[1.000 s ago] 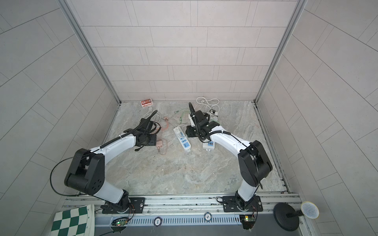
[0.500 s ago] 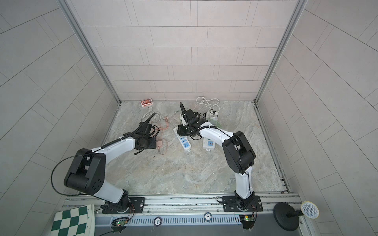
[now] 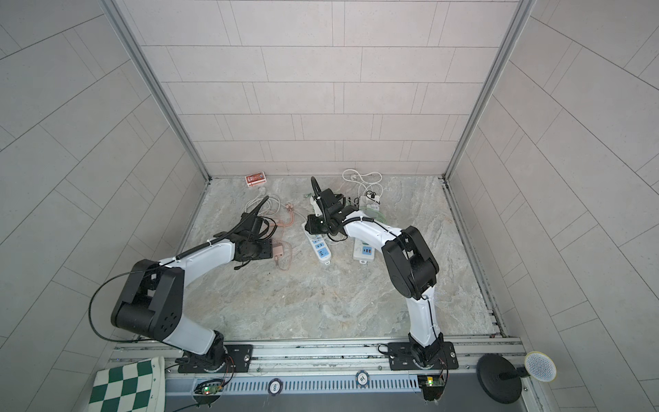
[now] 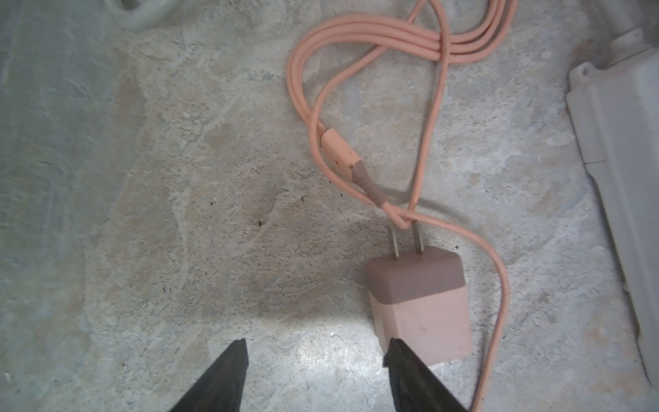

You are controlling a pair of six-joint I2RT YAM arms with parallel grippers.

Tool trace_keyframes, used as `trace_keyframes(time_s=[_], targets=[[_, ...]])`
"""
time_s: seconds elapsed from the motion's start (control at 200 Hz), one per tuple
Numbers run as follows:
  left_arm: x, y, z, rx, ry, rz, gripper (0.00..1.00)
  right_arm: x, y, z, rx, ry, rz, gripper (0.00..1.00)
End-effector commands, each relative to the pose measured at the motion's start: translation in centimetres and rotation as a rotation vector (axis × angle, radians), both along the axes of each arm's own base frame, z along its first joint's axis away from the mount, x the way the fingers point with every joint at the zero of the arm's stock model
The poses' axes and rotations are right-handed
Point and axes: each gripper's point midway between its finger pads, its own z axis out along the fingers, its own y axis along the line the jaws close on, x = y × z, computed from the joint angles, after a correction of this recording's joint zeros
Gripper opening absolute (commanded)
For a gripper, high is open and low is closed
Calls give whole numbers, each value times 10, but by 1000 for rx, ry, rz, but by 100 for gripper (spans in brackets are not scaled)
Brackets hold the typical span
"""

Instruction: Insert the plug

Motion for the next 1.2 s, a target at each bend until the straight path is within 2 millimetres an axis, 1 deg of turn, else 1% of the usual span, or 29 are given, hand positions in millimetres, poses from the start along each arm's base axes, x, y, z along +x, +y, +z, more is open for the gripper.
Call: trace_keyframes(time_s=[0.0,0.075,0.18,0.305,0.53,0.681,0.736,0.821,0.946,1.191], targets=[[-1,0,5,-21,-18,7,68,-2,-12,-21,-58,35,-29,27],[-1,-2,7,-29,-23,3,68,0,-19,-25,-75,41,-48,26],[0,-4,9,-40,-32,1,67,2,-23,-32,-79,56,-56,25],[0,-5,10,-48,-34,-4,66,1,-25,-35,-86,60,-57,25],[0,-7,9,-60,-31,-8,65,-2,-28,-49,-99,85,-55,24],[0,-7,9,-61,-33,-10,65,-6,-41,-59,-118,111,-88,24],[0,-8,10,-61,-35,-11,65,-6,-46,-60,-114,115,-105,24],[0,-8,10,-64,-36,-11,65,-9,-49,-61,-105,119,-108,24],[1,-9,9,-66,-33,-13,65,-12,-52,-62,-107,116,-103,24],[2,-12,8,-80,-33,-15,64,-10,-45,-64,-105,119,-76,24]])
